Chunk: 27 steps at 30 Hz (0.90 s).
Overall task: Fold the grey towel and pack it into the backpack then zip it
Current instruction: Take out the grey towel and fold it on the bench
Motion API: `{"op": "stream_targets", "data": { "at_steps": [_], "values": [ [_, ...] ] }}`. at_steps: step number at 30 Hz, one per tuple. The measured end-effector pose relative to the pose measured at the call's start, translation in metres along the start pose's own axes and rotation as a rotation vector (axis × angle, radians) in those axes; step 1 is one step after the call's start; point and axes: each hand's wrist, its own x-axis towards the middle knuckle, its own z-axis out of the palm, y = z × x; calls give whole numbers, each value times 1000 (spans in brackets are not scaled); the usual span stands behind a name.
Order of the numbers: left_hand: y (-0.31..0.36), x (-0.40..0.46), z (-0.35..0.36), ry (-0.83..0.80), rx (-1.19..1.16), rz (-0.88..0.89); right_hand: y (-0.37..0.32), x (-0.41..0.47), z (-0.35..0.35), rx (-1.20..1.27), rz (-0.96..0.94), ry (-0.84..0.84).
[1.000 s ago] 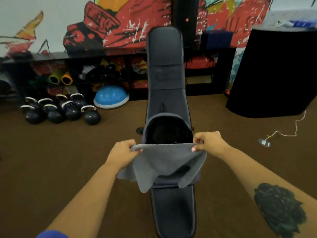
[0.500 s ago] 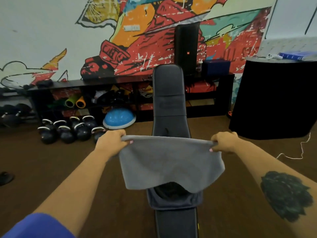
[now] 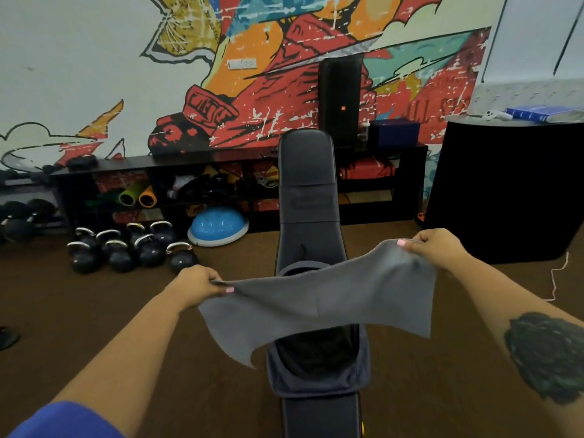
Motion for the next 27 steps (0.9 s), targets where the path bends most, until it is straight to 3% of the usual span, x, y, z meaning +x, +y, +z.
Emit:
{"op": "stream_targets", "data": {
  "at_steps": [7,12,16,21,25,27],
  "values": [
    [53,0,9,-114,-346,104,-38,-11,18,-19,60,-161],
    [67,2,11,87,-604,-34,-51,-14,28,-2,175,-130],
    [50,7,15,96,-275,-80,-46,-18,27,31,207,-113],
    [27,6,16,11,52,-51,-49,-26,23,82,83,-202],
    [13,-1,10,112,153,-59,-51,-27,15,52,-15,-207],
    [8,-7,7,245,151,-103,-50,-28,11,51,-72,-172]
  ]
}}
